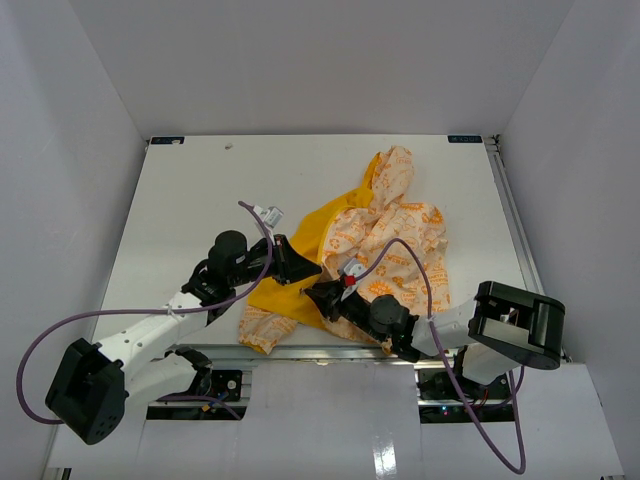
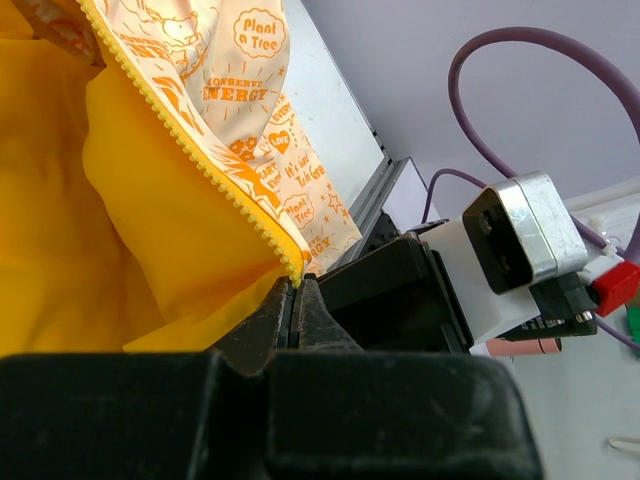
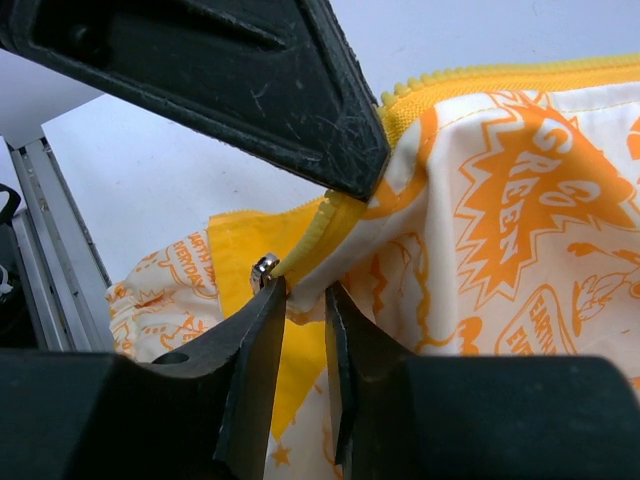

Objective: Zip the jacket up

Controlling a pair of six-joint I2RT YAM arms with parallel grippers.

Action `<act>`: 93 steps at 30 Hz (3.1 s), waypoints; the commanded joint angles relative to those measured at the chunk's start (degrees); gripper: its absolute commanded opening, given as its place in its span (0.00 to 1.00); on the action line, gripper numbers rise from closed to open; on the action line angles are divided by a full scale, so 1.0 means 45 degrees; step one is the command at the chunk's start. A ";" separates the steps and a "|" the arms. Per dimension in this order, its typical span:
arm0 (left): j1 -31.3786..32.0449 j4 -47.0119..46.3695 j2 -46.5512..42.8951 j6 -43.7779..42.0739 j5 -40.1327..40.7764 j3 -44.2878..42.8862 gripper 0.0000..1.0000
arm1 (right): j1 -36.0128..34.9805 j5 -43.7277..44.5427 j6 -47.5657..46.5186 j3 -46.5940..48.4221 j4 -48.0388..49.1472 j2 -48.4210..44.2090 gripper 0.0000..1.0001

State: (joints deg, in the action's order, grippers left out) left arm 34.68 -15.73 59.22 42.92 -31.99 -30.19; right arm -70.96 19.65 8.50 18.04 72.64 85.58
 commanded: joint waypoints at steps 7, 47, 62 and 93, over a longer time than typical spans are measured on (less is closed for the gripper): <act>0.0068 -0.0612 -0.0236 0.0041 -0.0265 0.0224 0.00 | 0.0074 0.0255 -0.0124 -0.0630 0.2639 -0.0095 0.08; 0.0107 -0.2684 -0.1040 -0.1093 -0.2259 0.2094 0.44 | 0.0985 -0.3970 0.0279 -0.2108 -0.4248 -0.6890 0.08; 0.0922 -0.1842 -0.0914 -0.1979 -0.1605 0.2575 0.48 | 0.1004 -0.1978 0.0913 -0.2122 -0.4245 -0.7095 0.08; 0.1825 -0.2581 0.1249 -0.2155 -0.0194 0.2044 0.24 | 0.1004 -0.2141 0.1490 -0.2115 -0.3134 -0.6265 0.08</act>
State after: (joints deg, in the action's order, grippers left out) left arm 42.54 -25.65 64.21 33.45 -32.95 -19.29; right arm -66.70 9.69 14.70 6.87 54.20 57.21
